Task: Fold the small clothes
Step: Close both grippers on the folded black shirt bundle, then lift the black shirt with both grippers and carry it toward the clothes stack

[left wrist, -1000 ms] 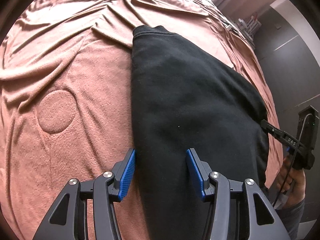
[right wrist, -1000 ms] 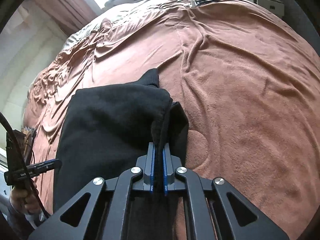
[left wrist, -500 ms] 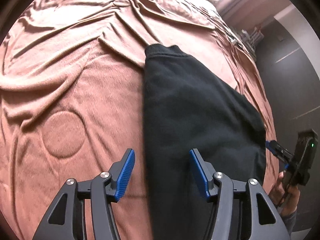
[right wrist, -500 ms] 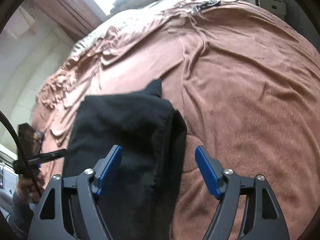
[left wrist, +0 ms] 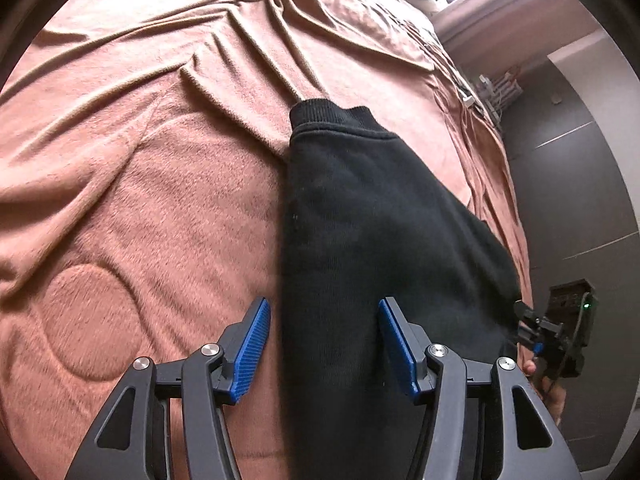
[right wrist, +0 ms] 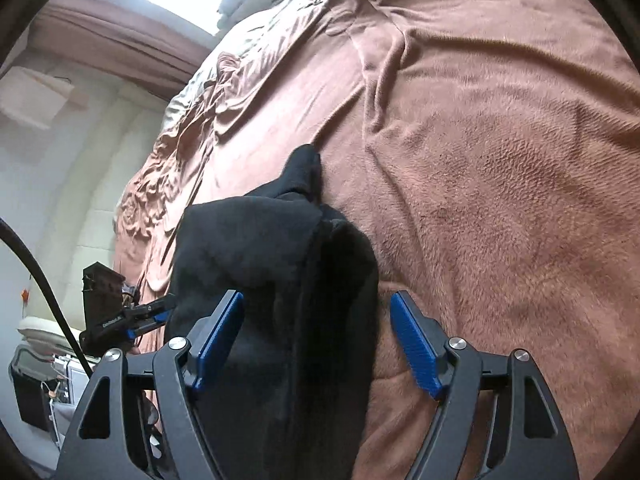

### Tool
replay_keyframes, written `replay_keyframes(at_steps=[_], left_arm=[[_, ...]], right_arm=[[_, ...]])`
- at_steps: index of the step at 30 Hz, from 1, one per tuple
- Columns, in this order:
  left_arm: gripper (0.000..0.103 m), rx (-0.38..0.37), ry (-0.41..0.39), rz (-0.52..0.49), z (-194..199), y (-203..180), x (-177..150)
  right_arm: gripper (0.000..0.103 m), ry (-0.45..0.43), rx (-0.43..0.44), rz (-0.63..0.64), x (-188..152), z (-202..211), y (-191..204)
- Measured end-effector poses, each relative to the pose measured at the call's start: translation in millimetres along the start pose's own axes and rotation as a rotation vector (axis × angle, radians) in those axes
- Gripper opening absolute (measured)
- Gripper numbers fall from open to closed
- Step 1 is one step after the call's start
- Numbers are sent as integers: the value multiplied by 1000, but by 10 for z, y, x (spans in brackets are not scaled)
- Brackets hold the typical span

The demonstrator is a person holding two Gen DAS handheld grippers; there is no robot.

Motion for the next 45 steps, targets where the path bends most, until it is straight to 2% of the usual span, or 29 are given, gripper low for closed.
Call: replay_keyframes(at_steps=[5, 8, 9, 10, 11, 14, 17, 19, 23, 29, 30, 31, 32, 34, 37, 45], left_arm=[[55, -44, -5, 42, -79, 30, 111], [51, -70, -11, 60, -128, 43, 169], [49, -76, -15, 64, -139, 44, 190], [41, -77, -21, 65, -134, 45, 213], [37, -70, -32, 66, -132, 21, 239], [37, -110, -66, 56, -41, -40, 288], [37, -85, -40, 34, -73, -39, 279], [39, -84, -30, 38, -107, -41, 283], [43, -93, -15, 60, -194, -11, 294], [44, -132, -3, 97, -388, 32, 404], [43, -136, -3, 108, -384, 60, 421], [38, -134, -10, 111, -389, 57, 441], [29, -126, -14, 99, -383, 40, 445], [22, -116, -24, 71, -338, -1, 440], [20, -114, -60, 24, -165, -115, 447], [19, -136, -146, -33, 342, -446, 443]], right_arm=[[73, 5, 92, -46, 91, -114, -61], [53, 17, 125, -66, 135, -213, -116], [43, 18, 126, -73, 148, -239, -142], [38, 18, 124, -75, 154, -264, -168], [38, 12, 121, -74, 152, -255, -180], [38, -12, 144, -42, 143, -164, -146], [38, 10, 108, -6, 97, -147, -192], [48, 36, 108, -17, 86, -169, -225], [54, 60, 147, -24, 88, -240, -201], [55, 80, 142, 19, 117, -458, -43], [51, 80, 137, 30, 131, -480, -13], [39, 79, 124, 42, 147, -513, 21], [33, 81, 101, 52, 154, -531, 35], [20, 89, 71, 60, 161, -552, 66], [16, 57, 59, 114, 161, -452, 244], [15, -22, 28, 236, 88, -28, 814]])
Point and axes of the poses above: each gripper's, at about its wrist camera, not at the fingertips, and z roughly against the way its jaws point, y to its left, x to its top, the point moved 2 cm from there along -z, roughly the way its jaws point, and after that the axes turned 11 degrees about -y, right-handed, at the moved point
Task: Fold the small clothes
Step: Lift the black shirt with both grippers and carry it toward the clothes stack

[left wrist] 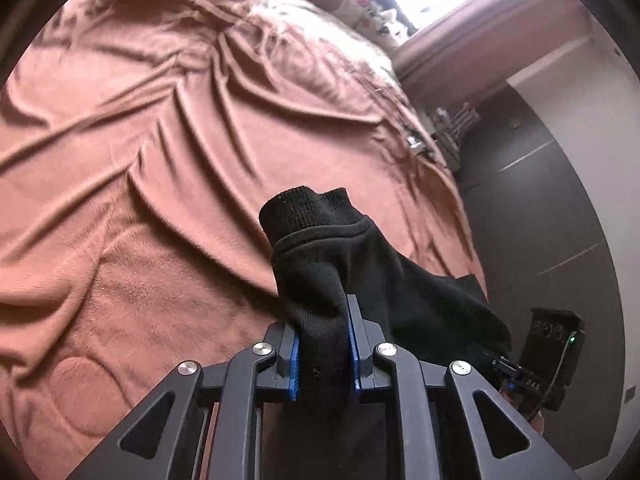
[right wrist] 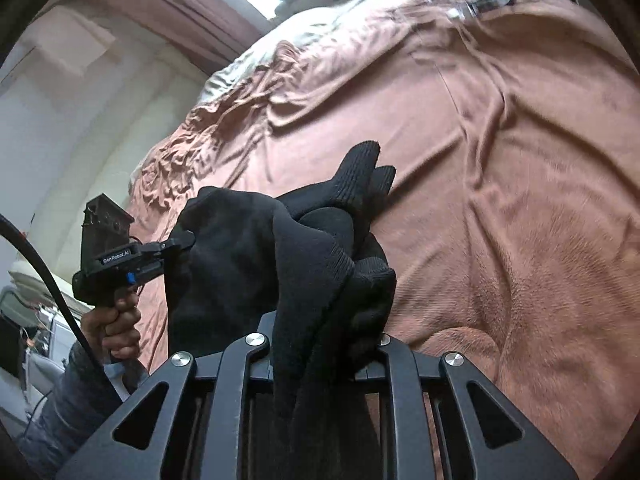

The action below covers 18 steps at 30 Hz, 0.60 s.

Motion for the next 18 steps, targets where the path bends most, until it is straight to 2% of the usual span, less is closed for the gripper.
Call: replay_keyframes(at_steps=[12, 18], left_arm=[[19, -61, -112, -56, 843, -576, 112], [18, -98, -182, -77, 1419, -847, 67]], right_arm=[[15, -119, -13, 141, -165, 1099, 713], [14, -183, 5, 193, -271, 1689, 1058]])
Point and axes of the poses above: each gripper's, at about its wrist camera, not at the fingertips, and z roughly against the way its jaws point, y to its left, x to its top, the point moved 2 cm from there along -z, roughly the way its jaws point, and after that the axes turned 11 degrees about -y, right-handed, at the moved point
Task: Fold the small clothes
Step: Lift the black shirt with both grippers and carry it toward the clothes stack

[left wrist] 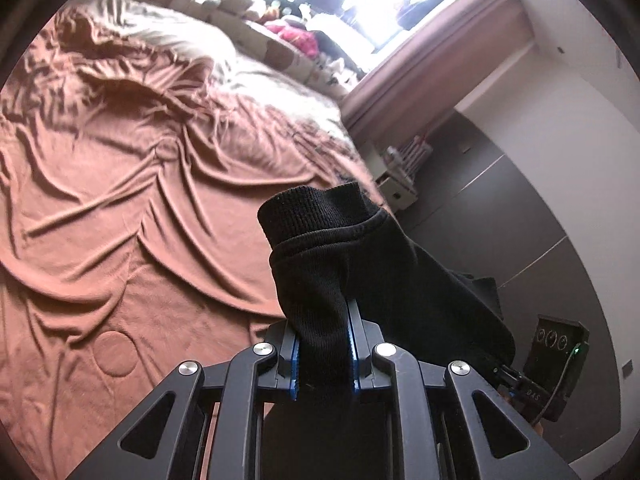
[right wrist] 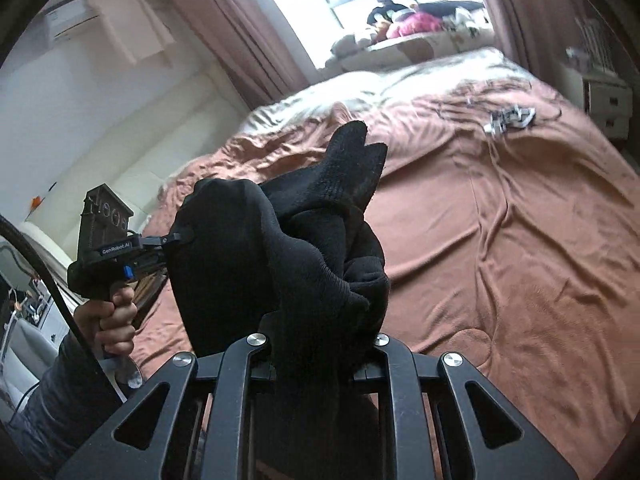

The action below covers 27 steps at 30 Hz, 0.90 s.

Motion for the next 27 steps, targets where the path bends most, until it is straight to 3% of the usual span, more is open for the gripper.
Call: replay_keyframes(at_steps=[16, 27], left_arm=[[18, -24, -183, -82, 1517, -738, 259], [18, 18, -289, -107, 2443, -861, 361]], right_arm=[[14, -144, 51, 158, 57, 1307, 1176], [14, -145, 106, 176, 49, 1688, 1787]])
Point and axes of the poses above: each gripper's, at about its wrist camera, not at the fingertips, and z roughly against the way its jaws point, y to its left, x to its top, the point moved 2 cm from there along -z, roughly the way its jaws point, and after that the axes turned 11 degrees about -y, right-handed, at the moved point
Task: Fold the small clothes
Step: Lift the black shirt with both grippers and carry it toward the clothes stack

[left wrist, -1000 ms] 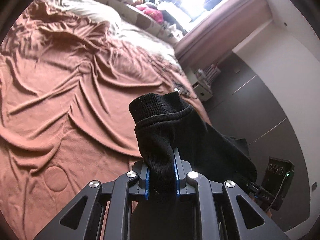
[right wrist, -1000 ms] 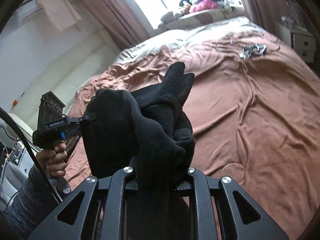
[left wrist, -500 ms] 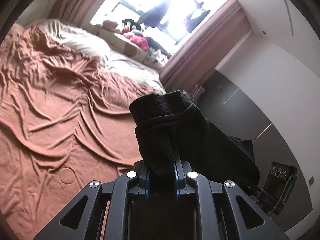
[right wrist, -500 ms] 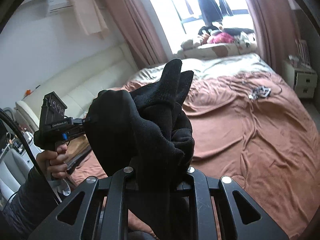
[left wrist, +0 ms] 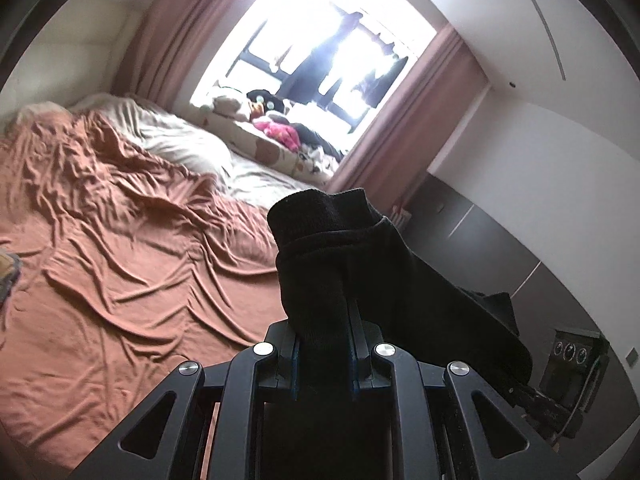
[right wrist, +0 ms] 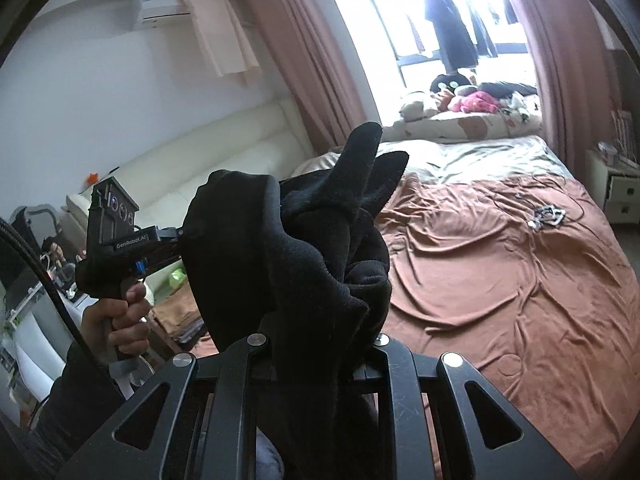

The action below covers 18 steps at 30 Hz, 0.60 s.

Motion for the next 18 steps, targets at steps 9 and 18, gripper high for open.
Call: replay_keyframes(at_steps=[9, 18], left_arm=[[18, 33, -87, -10, 621, 131, 324], [18, 88, -160, 7, 1148, 547, 611]], right_arm=[[14, -6, 66, 43, 125, -113, 221], [14, 21, 111, 65, 153, -509, 409]])
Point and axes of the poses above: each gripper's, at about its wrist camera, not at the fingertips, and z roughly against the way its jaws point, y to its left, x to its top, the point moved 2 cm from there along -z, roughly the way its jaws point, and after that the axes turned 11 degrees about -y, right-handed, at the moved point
